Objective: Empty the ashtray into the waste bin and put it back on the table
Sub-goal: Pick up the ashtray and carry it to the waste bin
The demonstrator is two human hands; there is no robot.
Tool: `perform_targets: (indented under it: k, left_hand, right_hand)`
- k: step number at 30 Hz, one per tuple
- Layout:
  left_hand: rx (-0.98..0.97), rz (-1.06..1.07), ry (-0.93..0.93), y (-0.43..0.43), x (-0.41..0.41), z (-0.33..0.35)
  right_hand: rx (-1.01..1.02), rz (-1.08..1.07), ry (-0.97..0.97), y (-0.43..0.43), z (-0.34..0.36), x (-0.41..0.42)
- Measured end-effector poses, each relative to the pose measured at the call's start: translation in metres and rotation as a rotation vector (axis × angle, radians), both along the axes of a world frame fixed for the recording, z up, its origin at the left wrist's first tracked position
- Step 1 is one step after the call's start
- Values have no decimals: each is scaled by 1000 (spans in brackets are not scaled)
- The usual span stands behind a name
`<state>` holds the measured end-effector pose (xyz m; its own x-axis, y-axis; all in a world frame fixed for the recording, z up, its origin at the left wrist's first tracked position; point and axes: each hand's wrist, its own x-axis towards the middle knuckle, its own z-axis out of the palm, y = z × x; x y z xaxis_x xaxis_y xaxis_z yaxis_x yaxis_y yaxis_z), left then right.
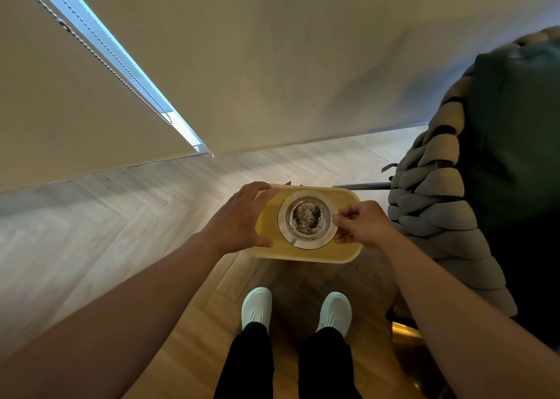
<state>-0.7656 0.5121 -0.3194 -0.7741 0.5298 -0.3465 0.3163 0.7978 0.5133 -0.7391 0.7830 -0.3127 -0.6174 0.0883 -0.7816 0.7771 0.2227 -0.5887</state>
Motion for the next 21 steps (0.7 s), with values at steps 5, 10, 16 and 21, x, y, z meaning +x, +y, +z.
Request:
perform_targets:
  k: [5,10,16,21]
  left_hand:
    - [-154,-69,35,0,1,-7]
    - [-272,-109,65,5,2,-17]
    - [-312,-118,73,9,2,-22]
    - [-333,-114,34,13,1,-19]
  right_hand:
    - [-55,-28,-31,6,-4,2]
    - [-33,-50,-35,9,-6,2]
    - [-30,-66,-43,12,-6,2]
    - [-14,-59,-34,10,-9,0]
